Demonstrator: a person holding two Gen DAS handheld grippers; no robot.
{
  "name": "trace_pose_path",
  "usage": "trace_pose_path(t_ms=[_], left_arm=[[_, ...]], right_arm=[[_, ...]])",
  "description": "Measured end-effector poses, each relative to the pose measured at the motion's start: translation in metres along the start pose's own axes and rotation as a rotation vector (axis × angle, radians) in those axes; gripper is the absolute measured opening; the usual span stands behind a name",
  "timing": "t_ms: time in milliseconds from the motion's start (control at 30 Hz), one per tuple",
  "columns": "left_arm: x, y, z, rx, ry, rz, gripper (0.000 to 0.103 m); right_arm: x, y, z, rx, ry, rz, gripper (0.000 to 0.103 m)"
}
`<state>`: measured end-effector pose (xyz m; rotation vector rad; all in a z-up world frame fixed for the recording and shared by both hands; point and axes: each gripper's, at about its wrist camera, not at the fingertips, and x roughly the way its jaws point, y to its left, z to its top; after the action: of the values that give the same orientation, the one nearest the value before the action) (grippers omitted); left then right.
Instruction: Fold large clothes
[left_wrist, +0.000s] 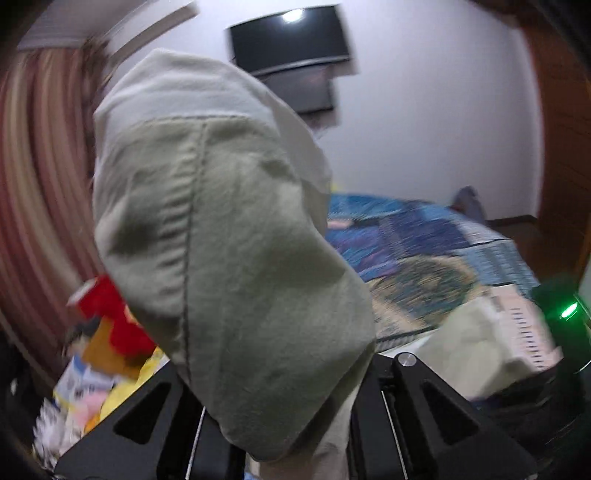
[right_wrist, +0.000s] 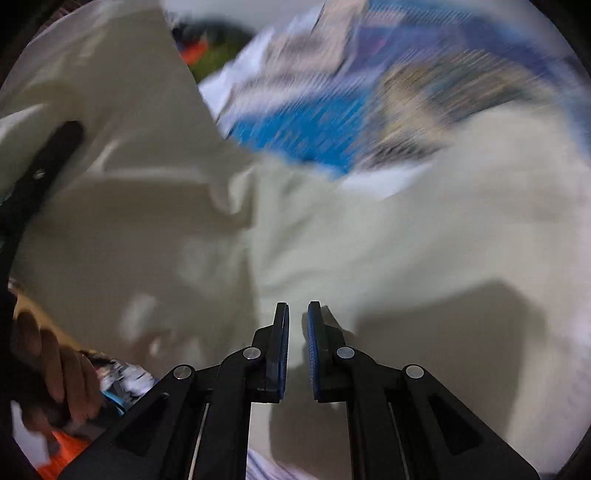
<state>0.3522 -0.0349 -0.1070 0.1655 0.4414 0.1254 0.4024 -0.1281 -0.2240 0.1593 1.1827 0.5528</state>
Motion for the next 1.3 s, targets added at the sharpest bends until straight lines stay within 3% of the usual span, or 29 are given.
trace_pose_path(t_ms=[167, 233, 333, 400, 467, 533, 633, 700, 733, 933, 1033, 1133, 1200, 1300], left_arm=[[-0.021, -0.080, 0.001, 0.156, -0.015, -0.153, 0.004], [-0.022, -0.115, -0.018, 0.240, 0.048, -0.230, 0.004], [-0.010, -0.160, -0.062, 0.363, 0.242, -0.369, 0.007], [0.002, -0.178, -0.091, 0.395, 0.366, -0.404, 0.009], [0.007, -0.184, -0.101, 0.418, 0.407, -0.397, 0.012], [0.003, -0.173, -0.095, 0.376, 0.424, -0.438, 0.023], [0.000, -0.157, -0.082, 0.297, 0.473, -0.531, 0.053], [-0.006, -0.143, -0.074, 0.241, 0.493, -0.617, 0.087], [-0.010, -0.139, -0.070, 0.218, 0.489, -0.627, 0.090], [-0.052, -0.076, -0.044, 0.107, 0.397, -0.620, 0.091], [-0.059, -0.037, -0.027, 0.060, 0.327, -0.548, 0.094], [-0.044, 0.001, -0.022, 0.036, 0.276, -0.404, 0.102], [-0.020, 0.018, -0.031, 0.038, 0.311, -0.323, 0.102], [0.027, 0.017, -0.065, 0.107, 0.465, -0.273, 0.102]], right_arm=[[-0.109, -0.076, -0.029, 0.110, -0.193, -0.161, 0.006], [-0.143, -0.101, -0.044, 0.143, -0.242, -0.216, 0.006], [-0.184, -0.126, -0.067, 0.162, -0.290, -0.253, 0.006], [-0.200, -0.130, -0.080, 0.164, -0.307, -0.258, 0.006], [-0.212, -0.134, -0.090, 0.162, -0.319, -0.252, 0.006], [-0.217, -0.131, -0.094, 0.143, -0.327, -0.246, 0.006], [-0.225, -0.115, -0.099, 0.088, -0.348, -0.265, 0.006], [-0.233, -0.099, -0.101, 0.048, -0.363, -0.270, 0.006], [-0.235, -0.093, -0.100, 0.032, -0.375, -0.266, 0.006], [-0.246, -0.047, -0.082, -0.058, -0.444, -0.210, 0.006], [-0.237, -0.024, -0.069, -0.122, -0.441, -0.193, 0.006], [-0.215, -0.007, -0.058, -0.161, -0.407, -0.177, 0.006], [-0.189, 0.002, -0.051, -0.179, -0.353, -0.162, 0.006], [-0.136, 0.000, -0.048, -0.185, -0.226, -0.168, 0.006]])
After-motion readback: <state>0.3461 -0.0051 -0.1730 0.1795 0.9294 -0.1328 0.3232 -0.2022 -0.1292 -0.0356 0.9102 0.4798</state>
